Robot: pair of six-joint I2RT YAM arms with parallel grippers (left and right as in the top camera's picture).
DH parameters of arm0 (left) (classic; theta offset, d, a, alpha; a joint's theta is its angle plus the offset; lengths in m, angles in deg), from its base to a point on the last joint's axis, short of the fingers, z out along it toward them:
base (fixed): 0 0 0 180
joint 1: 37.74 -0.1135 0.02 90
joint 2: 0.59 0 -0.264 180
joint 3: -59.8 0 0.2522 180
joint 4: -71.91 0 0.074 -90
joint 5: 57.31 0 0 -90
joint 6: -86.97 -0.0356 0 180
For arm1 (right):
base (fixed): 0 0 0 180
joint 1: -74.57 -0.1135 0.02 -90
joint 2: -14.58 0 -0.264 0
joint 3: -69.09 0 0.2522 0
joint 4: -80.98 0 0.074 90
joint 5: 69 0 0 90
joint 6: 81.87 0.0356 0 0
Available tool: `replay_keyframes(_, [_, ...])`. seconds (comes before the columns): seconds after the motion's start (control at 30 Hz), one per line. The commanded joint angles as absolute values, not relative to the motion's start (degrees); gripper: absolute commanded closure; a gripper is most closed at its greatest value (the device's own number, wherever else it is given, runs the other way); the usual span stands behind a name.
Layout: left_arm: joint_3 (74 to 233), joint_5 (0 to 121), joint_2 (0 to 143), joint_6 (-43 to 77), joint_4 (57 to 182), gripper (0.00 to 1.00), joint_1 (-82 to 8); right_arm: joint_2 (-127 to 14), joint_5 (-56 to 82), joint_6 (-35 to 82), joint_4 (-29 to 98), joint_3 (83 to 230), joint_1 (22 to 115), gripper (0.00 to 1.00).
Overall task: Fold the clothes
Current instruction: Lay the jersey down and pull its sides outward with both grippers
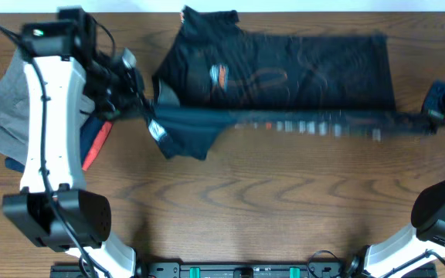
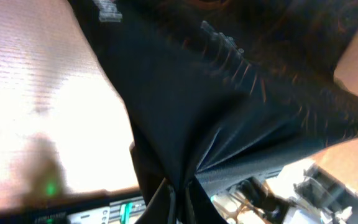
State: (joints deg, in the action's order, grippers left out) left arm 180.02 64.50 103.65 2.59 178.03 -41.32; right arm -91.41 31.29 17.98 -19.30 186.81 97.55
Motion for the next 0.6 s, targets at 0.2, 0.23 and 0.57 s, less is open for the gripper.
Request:
replay_keyframes(0.2, [154.21, 61.59, 101.49, -3.42, 177.66, 0.94, -40.51, -91.83, 34.68, 21.02, -19.0, 170.53, 103.32, 0.99])
replay_keyframes(0.23, [151.58, 61.59, 100.61, -3.42, 176.63, 0.94, -40.55, -91.83, 34.46, 21.02, -18.58, 168.86, 103.63, 0.99])
replay_keyframes(0.57, [133.88, 61.59, 85.14, -0.55, 168.8, 0.94, -40.55, -91.19, 33.3, 22.04, -15.2, 159.82, 105.9, 0.99])
